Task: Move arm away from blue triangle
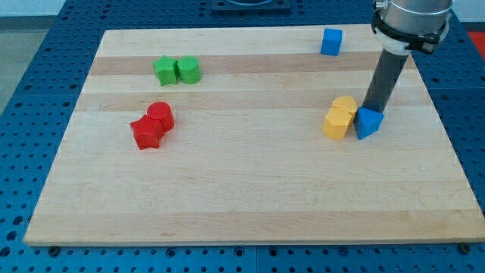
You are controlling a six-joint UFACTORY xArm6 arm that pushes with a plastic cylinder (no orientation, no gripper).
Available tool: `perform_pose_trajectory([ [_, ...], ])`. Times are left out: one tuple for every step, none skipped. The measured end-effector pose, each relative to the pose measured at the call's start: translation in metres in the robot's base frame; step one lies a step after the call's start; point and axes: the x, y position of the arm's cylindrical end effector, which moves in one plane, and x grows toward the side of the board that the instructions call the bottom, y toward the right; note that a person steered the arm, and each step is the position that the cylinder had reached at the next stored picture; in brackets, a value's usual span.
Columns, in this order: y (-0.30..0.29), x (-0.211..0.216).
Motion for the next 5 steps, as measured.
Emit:
perform_pose_trajectory([
  [0.035,0.000],
  [0.071,0.000],
  [0.067,0.005],
  [0.054,0.007],
  [0.047,0.007],
])
